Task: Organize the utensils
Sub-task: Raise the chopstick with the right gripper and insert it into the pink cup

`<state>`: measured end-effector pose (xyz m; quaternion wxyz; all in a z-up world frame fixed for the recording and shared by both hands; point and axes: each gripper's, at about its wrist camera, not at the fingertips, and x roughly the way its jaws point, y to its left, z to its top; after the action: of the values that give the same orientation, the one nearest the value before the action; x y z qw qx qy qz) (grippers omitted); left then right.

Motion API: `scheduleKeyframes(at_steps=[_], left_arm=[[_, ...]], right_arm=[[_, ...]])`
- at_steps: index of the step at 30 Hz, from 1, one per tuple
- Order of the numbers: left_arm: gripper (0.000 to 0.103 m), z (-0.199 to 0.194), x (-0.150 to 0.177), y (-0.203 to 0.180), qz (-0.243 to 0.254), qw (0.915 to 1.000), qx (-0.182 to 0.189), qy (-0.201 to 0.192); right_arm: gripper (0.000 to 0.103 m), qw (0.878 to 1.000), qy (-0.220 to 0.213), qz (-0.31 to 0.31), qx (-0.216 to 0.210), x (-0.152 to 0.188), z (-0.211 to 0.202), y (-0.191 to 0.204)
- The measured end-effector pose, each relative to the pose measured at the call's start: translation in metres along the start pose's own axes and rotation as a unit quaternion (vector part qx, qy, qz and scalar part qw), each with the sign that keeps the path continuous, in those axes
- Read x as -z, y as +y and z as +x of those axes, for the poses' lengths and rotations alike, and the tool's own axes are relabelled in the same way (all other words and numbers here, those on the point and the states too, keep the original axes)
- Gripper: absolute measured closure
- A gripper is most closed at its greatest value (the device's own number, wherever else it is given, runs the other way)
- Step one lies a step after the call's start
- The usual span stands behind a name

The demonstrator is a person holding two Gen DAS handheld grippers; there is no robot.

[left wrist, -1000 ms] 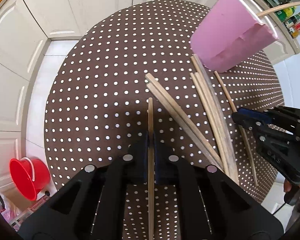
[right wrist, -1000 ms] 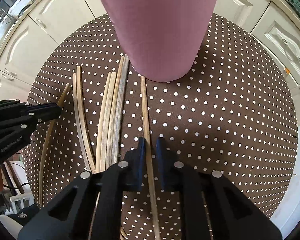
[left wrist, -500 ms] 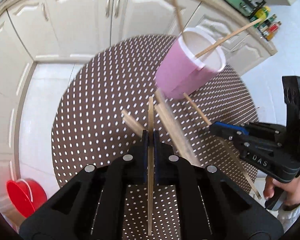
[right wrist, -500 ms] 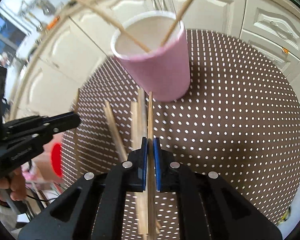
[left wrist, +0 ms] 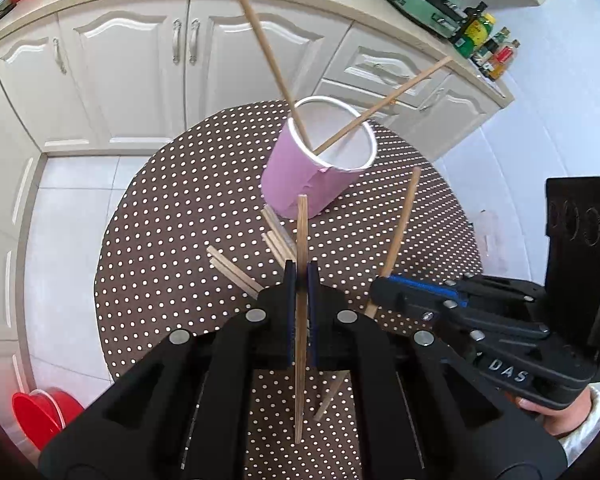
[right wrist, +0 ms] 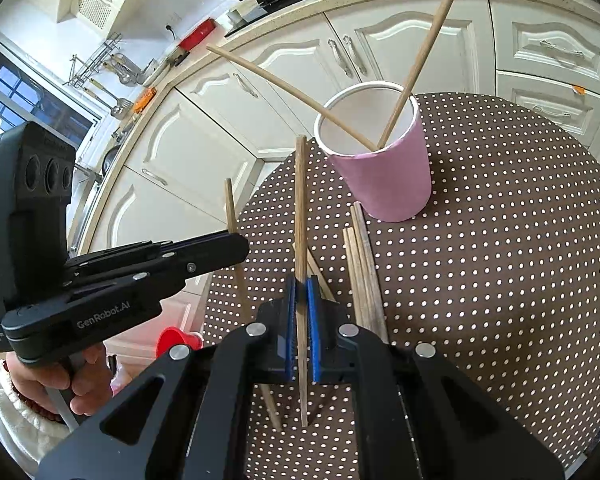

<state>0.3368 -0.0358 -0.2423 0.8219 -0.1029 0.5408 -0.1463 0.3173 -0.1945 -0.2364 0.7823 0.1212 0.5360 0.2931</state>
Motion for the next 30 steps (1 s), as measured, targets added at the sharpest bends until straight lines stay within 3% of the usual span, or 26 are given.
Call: scheduleKeyframes(at_steps=[13,23,30], left_arm=[[0.097,-0.073,-0.034,-0.021,0.035,0.9953,0.013,-0.089],[0.097,-0.124,-0.072,-0.035,0.04,0.9814,0.013,-0.187],[0.097,-0.131,-0.103,-0.042,0.039,0.9702,0.003,-0.239]], right_arm=[[0.098,0.992,-0.107,-0.044,0.043,-0.024,-0.052,0.039],[0.098,0.972,-0.2,-0.083,0.089,-0.06,-0.095,0.056],[0.098,0.957,-0.241,-0.098,0.126,-0.082,-0.106,0.053]])
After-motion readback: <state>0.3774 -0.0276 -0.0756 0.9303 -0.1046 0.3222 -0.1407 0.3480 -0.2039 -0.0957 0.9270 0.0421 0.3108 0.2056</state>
